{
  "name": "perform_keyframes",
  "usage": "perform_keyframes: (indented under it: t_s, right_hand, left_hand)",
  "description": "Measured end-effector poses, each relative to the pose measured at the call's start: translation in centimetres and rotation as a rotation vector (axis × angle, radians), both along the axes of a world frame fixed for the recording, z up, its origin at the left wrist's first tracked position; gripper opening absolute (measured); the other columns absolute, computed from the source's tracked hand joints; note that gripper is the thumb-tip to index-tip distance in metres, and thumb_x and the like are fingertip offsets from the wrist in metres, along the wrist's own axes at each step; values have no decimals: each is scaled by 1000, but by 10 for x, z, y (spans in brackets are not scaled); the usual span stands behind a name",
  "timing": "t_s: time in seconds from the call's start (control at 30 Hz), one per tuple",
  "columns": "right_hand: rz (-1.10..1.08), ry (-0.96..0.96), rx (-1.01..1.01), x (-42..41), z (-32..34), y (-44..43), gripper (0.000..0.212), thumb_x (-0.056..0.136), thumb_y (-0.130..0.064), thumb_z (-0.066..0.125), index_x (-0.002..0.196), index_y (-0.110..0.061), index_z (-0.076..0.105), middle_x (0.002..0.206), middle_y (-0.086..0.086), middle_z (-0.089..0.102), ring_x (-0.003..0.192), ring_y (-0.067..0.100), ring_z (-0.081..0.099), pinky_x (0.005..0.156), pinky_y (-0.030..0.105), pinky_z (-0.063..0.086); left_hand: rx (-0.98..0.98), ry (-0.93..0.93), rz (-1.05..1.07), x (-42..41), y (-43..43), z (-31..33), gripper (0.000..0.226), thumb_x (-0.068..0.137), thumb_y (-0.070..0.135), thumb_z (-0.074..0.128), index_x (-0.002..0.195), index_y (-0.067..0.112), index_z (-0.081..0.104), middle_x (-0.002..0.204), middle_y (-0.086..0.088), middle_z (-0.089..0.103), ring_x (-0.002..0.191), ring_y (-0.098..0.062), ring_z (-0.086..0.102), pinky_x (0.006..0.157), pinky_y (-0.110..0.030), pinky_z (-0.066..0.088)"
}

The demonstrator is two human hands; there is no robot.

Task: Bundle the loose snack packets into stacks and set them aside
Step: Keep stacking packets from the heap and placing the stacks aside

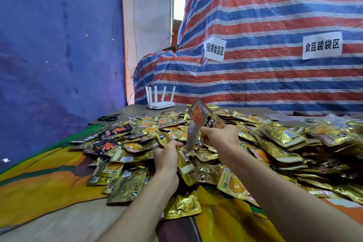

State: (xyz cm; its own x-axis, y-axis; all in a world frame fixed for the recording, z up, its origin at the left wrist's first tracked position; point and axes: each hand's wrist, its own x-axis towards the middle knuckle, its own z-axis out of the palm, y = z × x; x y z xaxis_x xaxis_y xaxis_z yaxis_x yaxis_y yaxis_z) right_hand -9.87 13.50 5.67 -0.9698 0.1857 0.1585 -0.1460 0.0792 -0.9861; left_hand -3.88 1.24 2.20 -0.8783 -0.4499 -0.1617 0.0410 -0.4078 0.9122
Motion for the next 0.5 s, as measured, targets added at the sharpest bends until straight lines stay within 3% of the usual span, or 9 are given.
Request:
perform_keyframes:
  t_s: [0.07,0.13,0.23,0.27,0.33,0.43,0.5]
  right_hand:
    - [5,103,6,14,5,11,15,62,-3,79,66,-5,65,59,8,60,59,21,53,56,43,52]
    - [54,191,-16,32,7,19,10,66,-3,81,67,-4,71,64,11,66,63,26,60,69,56,59]
    - [137,251,17,61,-6,25,9,72,-5,84,77,-6,76,77,16,75,75,38,72,74,53,60]
    - [156,242,27,70,-13,26,10,73,-4,82,79,-1,74,78,18,74,73,39,71,71,50,60]
    - [202,191,1,82,-26,27,15,77,-3,78,81,6,67,78,24,70,72,32,69,68,46,61]
    - [286,75,-105,91,-35,33,15,78,-4,80,87,6,71,87,27,73,82,35,74,72,48,63]
    - [367,32,-183,95,-36,39,15,80,-7,81,92,0,76,90,22,76,86,34,76,72,40,63]
  left_hand:
    - [-62,-5,23,1,4,1,55,82,29,76,123,5,50,108,-11,58,106,-33,59,98,-57,49]
    - [-67,19,-29,7,9,4,86,68,60,82,128,6,52,115,-9,60,114,-34,58,101,-57,47]
    - [-36,114,-241,11,14,3,125,31,84,81,123,2,62,109,-15,72,98,-35,70,85,-51,57]
    - [-46,149,-310,11,16,1,125,27,83,84,120,1,64,102,-15,75,88,-33,73,76,-46,60]
    - [-121,184,-397,10,20,-2,114,29,74,90,114,1,69,97,-15,77,82,-31,75,74,-45,60]
    - [-183,189,-488,6,22,-6,69,45,50,95,95,6,79,94,-17,77,77,-29,75,66,-37,58]
    - [-143,212,-553,9,22,-5,53,51,38,94,92,8,80,95,-19,76,77,-32,74,64,-36,58]
